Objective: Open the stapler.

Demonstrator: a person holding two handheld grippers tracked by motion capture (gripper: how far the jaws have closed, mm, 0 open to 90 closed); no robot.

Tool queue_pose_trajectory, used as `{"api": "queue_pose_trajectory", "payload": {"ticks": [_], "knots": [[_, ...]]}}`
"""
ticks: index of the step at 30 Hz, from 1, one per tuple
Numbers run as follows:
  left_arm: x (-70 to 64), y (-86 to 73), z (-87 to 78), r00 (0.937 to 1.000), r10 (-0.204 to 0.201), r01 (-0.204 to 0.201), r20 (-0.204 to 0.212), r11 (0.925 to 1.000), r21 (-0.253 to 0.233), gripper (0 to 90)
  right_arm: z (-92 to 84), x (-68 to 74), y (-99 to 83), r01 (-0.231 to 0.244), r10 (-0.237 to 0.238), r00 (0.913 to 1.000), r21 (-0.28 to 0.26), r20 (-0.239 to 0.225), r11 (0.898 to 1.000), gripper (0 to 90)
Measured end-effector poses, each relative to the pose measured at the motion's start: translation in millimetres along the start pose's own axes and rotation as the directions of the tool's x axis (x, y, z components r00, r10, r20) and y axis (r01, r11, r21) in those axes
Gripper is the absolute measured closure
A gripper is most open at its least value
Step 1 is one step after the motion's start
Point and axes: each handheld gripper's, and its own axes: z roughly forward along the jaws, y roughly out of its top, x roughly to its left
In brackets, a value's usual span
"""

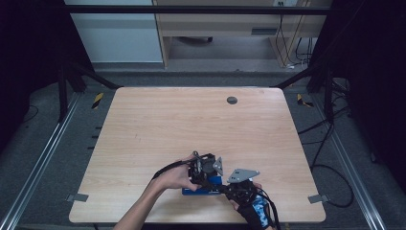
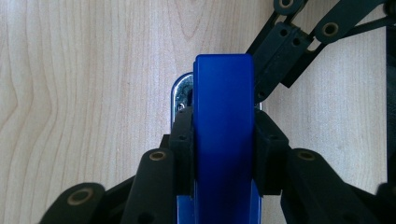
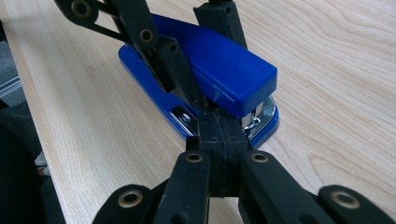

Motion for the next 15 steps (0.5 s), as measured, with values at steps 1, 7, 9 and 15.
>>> {"api": "queue_pose_trajectory", "payload": {"ticks": [1,7,9,15], "knots": [[0.4,0.0,-0.6,1.0,0.009,-0.009,-0.001,0.9999,0.005,65.8,0.0,-0.1,0.0,-0.002,0.002,1.0,0.0,-0.002,1.0,90.0],[-0.6,-2.3,-1.1,1.0,0.005,-0.005,0.0,0.9998,-0.019,66.0,0.4,-0.5,0.3,-0.012,0.012,0.9999,0.001,-0.005,1.0,90.0],[-0.8,-2.9,-1.6,1.0,0.006,-0.006,-0.001,0.9997,-0.025,66.0,0.5,-0.3,0.2,-0.01,0.01,0.9999,-0.001,-0.005,1.0,90.0],[-1.2,-5.1,-2.1,1.0,0.005,-0.005,-0.002,0.9991,-0.042,66.1,0.8,0.2,0.4,-0.005,0.005,1.0,-0.002,-0.005,1.0,90.0]]}}
